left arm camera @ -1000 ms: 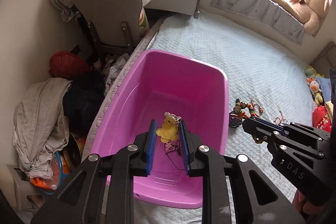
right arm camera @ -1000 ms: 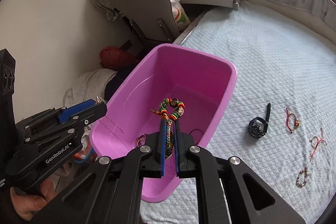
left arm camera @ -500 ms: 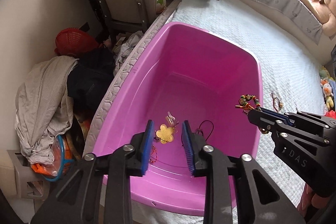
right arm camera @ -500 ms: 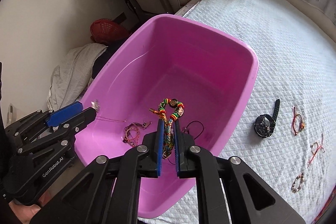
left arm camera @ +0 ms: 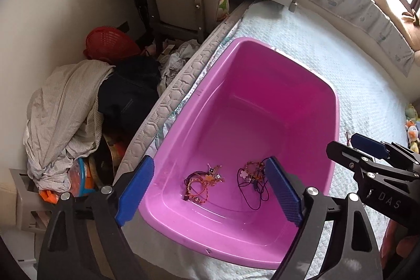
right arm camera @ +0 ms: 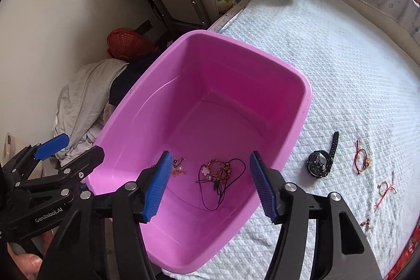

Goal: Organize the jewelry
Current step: 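Open both tools to drop the necklace and bracelet into the basin, then withdraw both open tools from the basin back over the bed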

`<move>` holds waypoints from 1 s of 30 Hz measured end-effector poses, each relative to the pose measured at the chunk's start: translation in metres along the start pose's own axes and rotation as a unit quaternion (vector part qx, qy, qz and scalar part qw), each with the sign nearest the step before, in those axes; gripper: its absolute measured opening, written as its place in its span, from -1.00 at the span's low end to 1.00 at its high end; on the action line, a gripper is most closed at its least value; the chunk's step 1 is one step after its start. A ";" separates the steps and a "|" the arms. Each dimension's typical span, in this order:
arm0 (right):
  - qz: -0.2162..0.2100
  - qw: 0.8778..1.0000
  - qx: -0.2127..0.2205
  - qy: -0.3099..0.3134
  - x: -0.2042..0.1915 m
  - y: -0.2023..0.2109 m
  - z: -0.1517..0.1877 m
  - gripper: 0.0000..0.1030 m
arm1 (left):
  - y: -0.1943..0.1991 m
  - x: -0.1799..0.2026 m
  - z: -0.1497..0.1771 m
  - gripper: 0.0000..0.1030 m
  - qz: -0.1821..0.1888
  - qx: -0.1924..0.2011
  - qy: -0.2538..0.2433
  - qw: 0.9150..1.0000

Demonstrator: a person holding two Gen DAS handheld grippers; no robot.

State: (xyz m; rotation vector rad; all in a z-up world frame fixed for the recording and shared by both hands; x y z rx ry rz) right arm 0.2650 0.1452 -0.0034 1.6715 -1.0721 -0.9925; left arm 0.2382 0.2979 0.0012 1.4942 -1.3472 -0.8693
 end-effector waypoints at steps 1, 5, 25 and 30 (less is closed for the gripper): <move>0.002 1.000 0.002 0.001 0.000 0.003 0.000 0.14 | 0.003 0.000 0.000 0.65 0.002 0.002 -0.001 1.000; 0.005 1.000 0.011 -0.002 -0.001 0.014 0.000 0.16 | 0.013 0.003 0.003 0.65 0.003 0.011 -0.006 1.000; 0.029 0.998 0.040 -0.027 -0.011 0.068 0.017 0.26 | 0.059 -0.001 0.014 0.68 0.001 0.044 -0.031 0.999; 0.039 0.997 0.048 -0.039 -0.008 0.082 0.030 0.27 | 0.068 0.004 0.022 0.68 0.008 0.049 -0.044 0.998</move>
Point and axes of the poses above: each gripper's, at about its wrist camera, not at the fingertips, and y roughly against the way its jaws point, x to its right, z to its underside, the point moved 8 cm from there along -y, roughly the way its jaws point, and after that the axes turned 6 degrees about -x, right-handed, at the moved point
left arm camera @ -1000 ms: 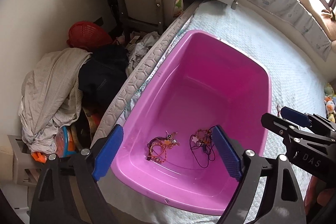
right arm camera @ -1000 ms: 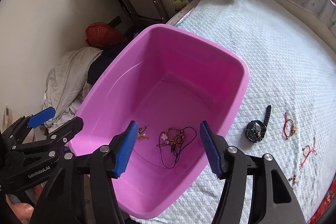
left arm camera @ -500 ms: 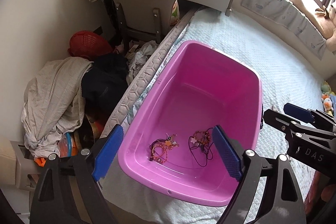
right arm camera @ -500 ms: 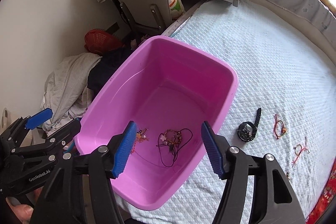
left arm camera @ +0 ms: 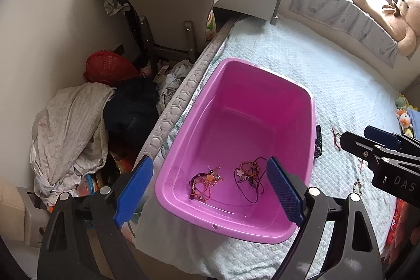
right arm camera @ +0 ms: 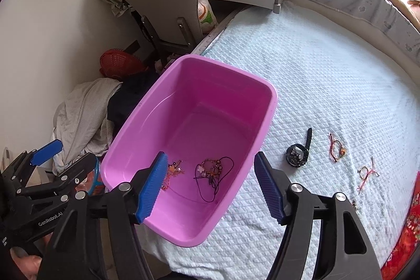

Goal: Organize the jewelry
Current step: 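Withdraw both open tools from the basin back over the bed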

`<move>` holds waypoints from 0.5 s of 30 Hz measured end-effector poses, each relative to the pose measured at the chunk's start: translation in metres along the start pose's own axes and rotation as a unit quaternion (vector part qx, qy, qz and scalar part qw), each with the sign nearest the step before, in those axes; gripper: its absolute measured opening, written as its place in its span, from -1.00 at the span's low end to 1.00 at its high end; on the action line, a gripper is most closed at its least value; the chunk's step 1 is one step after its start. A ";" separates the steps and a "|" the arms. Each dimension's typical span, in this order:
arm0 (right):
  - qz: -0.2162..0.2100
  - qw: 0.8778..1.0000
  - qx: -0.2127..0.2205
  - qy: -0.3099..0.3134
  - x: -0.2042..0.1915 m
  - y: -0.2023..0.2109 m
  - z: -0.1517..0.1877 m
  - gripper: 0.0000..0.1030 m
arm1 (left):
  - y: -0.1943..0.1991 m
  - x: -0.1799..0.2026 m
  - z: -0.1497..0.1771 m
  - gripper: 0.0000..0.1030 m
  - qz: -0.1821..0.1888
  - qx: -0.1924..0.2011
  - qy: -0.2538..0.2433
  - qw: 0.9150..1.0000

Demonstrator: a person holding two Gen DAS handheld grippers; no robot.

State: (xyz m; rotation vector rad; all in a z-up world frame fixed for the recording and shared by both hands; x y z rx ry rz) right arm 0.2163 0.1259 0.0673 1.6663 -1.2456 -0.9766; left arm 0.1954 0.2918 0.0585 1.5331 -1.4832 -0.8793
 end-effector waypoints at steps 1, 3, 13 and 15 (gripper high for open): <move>0.001 1.000 0.001 -0.003 0.002 0.003 0.003 0.27 | 0.001 0.002 0.001 0.68 0.002 0.000 -0.004 1.000; 0.006 1.000 0.001 -0.009 0.009 0.009 0.010 0.32 | 0.004 0.008 0.004 0.68 0.004 0.000 -0.011 1.000; 0.009 0.998 -0.008 -0.069 0.070 0.022 0.075 0.36 | 0.013 0.061 0.027 0.75 0.012 0.006 -0.040 0.999; 0.007 0.996 -0.009 -0.085 0.089 0.025 0.096 0.36 | 0.014 0.080 0.037 0.75 0.013 0.005 -0.050 0.999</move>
Point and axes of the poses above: each gripper's, at about its wrist camera, not at the fingertips, and y roughly against the way its jaws point, x to its right, z to its underside, the point moved 8 cm from there along -y, roughly the way its jaws point, and after that the axes turned 6 degrees about -x, right-handed, at the moved point
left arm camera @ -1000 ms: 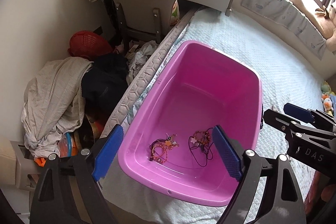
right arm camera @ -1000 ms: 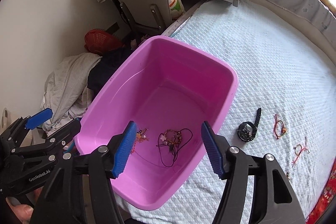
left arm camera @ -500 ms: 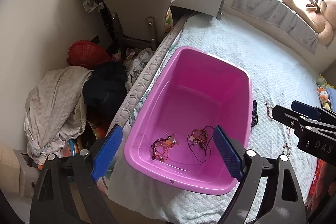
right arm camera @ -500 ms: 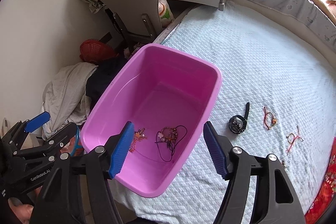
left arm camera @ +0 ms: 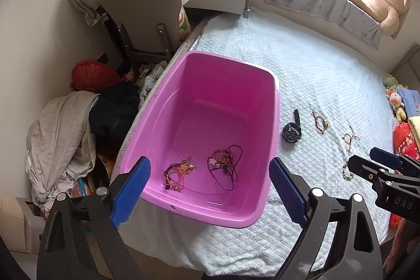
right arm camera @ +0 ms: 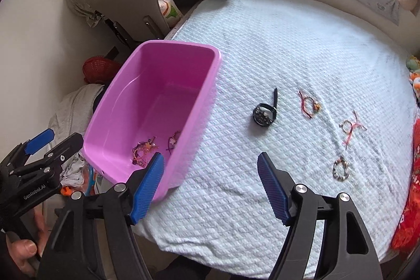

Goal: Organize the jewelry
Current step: 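Withdraw both open tools from the basin back over the bed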

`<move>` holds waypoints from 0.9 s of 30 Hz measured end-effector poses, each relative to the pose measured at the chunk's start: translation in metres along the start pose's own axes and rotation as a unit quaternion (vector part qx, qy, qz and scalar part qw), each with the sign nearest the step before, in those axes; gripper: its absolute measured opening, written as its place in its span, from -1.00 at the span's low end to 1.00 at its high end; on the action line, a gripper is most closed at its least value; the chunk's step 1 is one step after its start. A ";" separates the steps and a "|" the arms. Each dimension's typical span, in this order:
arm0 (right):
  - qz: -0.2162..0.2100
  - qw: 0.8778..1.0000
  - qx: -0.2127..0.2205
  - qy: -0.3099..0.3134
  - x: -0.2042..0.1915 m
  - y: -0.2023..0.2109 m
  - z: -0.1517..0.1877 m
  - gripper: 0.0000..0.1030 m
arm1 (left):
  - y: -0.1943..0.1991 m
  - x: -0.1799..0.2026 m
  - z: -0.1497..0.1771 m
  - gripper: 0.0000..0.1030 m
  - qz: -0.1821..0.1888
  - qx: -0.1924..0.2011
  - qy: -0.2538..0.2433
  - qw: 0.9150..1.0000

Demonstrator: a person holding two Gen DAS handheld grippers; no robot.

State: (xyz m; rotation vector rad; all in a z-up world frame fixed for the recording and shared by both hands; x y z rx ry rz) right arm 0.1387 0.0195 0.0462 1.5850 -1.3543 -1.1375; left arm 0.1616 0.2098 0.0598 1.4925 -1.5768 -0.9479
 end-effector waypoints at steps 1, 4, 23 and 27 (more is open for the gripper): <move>0.000 1.000 -0.001 -0.008 0.012 0.002 0.009 0.36 | 0.001 0.009 0.004 0.75 0.001 0.000 -0.004 1.000; 0.001 1.000 -0.002 -0.025 0.052 0.009 0.038 0.36 | 0.003 0.043 0.017 0.76 0.007 -0.002 -0.015 1.000; 0.031 0.997 0.027 -0.072 0.288 0.045 0.176 0.44 | 0.016 0.238 0.103 0.87 -0.005 -0.004 -0.032 0.999; 0.034 0.994 0.042 -0.100 0.312 0.041 0.176 0.44 | 0.003 0.256 0.096 0.87 -0.007 -0.003 -0.053 0.999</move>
Point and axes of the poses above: each gripper's, at about its wrist camera, not at the fingertips, and y roughly against the way its jaws point, x to its right, z to its underside, the point moved 8 cm from there along -y, roughly the way its jaws point, and after that the axes turned 6 degrees about -x, right-handed, at the moved point
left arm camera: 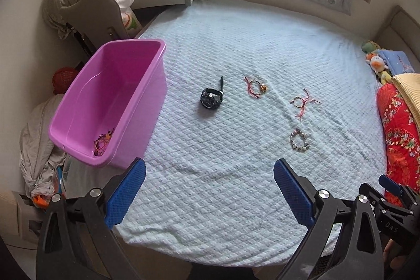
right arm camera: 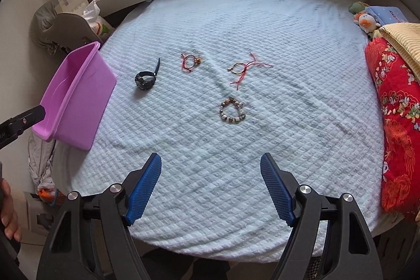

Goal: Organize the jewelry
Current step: 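Withdraw both open tools from the basin back over the bed, then grasp the black wristwatch with left tool while right grasps beaded bracelet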

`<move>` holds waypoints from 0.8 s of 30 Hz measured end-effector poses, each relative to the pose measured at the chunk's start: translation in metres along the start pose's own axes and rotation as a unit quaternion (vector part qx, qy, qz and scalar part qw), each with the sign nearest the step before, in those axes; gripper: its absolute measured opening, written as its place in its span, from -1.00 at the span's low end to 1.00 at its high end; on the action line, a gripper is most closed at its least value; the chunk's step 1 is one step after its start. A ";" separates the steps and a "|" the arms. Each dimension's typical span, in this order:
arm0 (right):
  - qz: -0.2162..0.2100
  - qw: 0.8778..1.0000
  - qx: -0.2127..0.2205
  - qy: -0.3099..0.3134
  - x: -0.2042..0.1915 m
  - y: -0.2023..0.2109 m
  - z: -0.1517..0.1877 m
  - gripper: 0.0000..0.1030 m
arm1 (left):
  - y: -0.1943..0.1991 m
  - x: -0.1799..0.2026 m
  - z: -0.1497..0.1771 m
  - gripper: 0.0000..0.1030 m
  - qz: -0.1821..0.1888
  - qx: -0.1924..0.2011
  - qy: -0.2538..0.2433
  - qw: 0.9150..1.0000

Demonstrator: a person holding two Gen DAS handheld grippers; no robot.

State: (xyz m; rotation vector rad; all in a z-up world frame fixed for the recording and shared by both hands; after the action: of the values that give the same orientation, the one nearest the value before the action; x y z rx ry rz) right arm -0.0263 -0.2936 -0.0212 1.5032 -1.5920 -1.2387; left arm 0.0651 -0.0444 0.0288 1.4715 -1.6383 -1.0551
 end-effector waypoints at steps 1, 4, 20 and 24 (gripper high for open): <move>0.002 1.000 0.003 -0.007 0.004 -0.002 -0.001 0.44 | -0.004 0.003 -0.003 0.87 0.003 0.000 -0.004 1.000; 0.014 0.999 0.006 -0.029 0.015 -0.011 -0.006 0.44 | -0.018 0.010 -0.014 0.87 0.010 0.006 -0.021 1.000; 0.037 0.992 0.010 -0.118 0.050 -0.087 -0.033 0.44 | -0.135 0.022 -0.036 0.87 0.027 -0.035 -0.052 0.998; 0.028 0.995 0.005 -0.098 0.051 -0.135 -0.033 0.47 | -0.172 0.021 -0.031 0.87 0.034 -0.032 -0.039 0.998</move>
State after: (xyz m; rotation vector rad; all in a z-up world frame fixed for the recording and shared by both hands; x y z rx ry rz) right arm 0.0488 -0.3383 -0.1404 1.3678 -1.7555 -1.3828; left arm 0.1645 -0.0745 -0.1129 1.3405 -1.6810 -1.1290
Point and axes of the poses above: each gripper's, at about its wrist camera, not at the fingertips, and y roughly against the way its jaws point, x to its right, z to its underside, the point moved 8 cm from there along -y, roughly the way its jaws point, and after that the axes turned 6 degrees about -x, right-handed, at the moved point
